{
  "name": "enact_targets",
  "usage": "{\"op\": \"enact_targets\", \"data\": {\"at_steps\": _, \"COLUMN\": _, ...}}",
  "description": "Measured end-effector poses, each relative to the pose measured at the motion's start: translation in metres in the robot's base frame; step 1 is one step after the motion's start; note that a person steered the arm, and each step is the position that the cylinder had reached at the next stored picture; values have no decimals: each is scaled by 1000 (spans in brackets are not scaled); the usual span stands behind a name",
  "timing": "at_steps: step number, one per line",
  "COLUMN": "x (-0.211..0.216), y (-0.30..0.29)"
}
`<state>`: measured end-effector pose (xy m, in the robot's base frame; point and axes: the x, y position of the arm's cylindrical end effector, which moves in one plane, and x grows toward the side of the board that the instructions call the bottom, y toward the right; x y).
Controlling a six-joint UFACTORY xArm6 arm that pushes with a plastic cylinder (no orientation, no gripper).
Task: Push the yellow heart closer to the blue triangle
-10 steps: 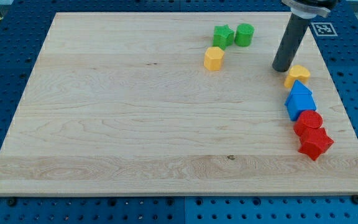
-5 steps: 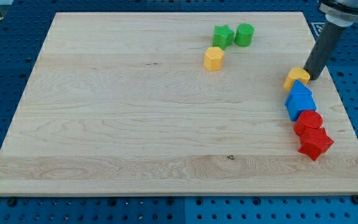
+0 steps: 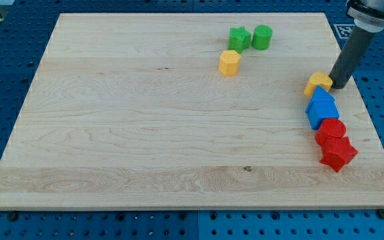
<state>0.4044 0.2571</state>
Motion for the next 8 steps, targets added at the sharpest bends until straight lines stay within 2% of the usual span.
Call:
{"op": "enact_targets", "data": {"at_steps": 7, "x": -2, "y": -20}}
{"op": "enact_targets", "data": {"at_steps": 8, "x": -22, "y": -9}}
